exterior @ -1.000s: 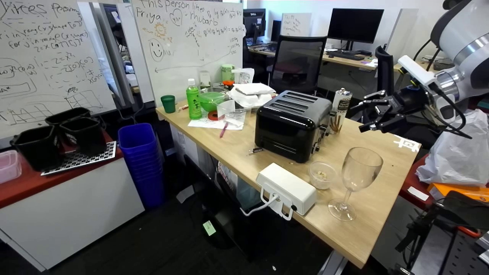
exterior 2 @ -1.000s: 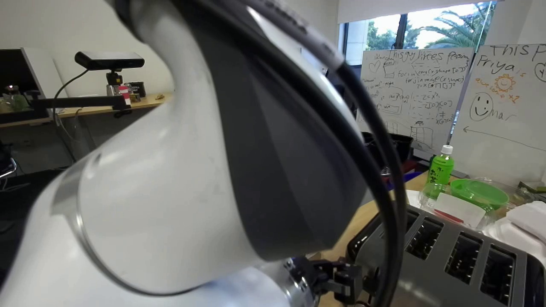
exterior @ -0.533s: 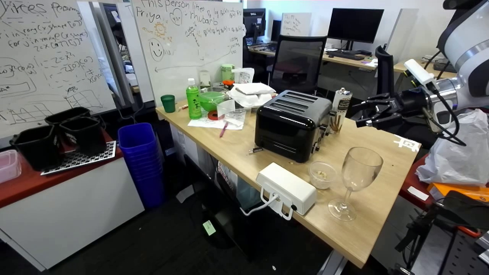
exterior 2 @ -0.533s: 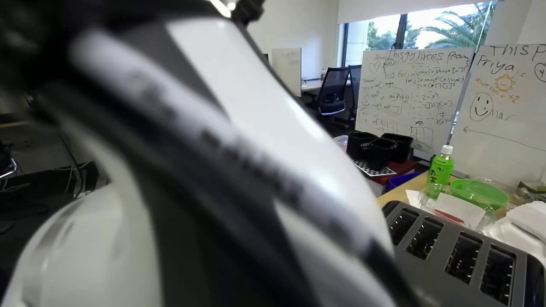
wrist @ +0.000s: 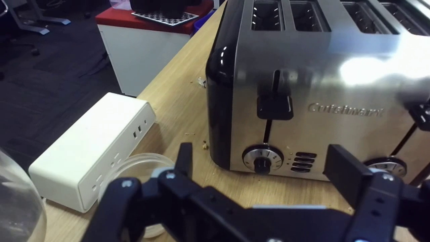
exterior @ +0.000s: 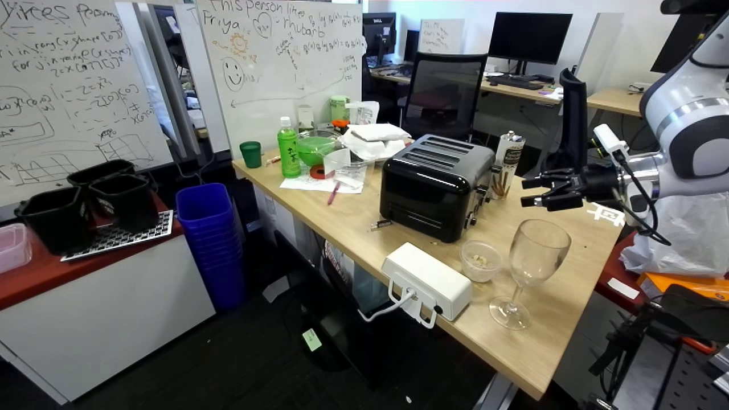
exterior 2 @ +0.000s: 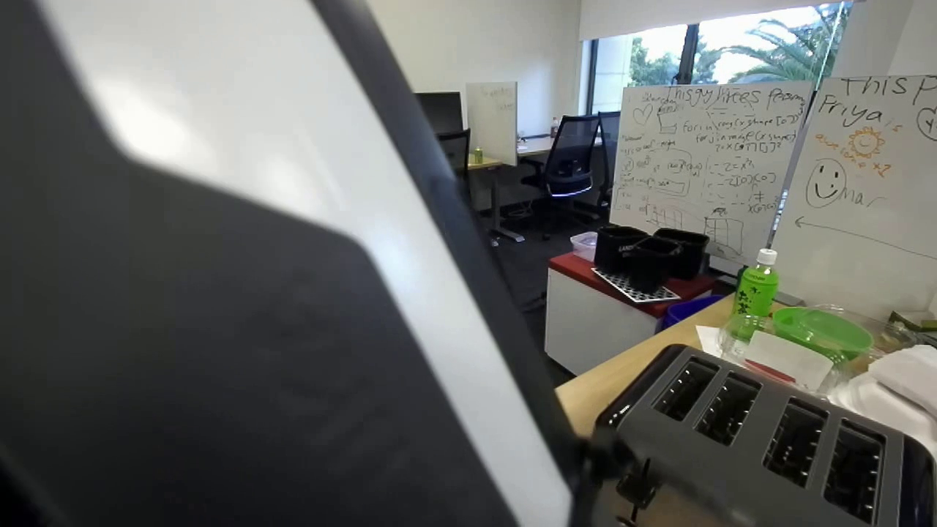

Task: Turn the knob on the toaster clockwise

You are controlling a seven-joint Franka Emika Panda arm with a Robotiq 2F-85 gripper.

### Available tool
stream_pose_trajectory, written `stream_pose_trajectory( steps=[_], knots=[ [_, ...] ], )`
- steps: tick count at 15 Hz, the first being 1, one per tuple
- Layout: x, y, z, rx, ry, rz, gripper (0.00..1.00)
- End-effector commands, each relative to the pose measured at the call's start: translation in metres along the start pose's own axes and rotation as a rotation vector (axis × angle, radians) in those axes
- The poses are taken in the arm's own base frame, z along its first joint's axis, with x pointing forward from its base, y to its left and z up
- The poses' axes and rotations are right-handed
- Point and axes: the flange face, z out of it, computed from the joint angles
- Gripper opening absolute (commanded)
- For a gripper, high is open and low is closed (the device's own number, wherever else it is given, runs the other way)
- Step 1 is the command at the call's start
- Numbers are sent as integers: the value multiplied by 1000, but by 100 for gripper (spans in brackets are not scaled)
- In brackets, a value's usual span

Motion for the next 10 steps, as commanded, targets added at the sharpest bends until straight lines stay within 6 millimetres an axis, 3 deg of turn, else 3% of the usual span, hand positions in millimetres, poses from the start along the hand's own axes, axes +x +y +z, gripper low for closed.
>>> stream_pose_trajectory(
  steps=[1,10],
  knots=[
    [5,-2,3,-5,1,5,100],
    [12,-19,13,38,-7,42,100]
  ],
)
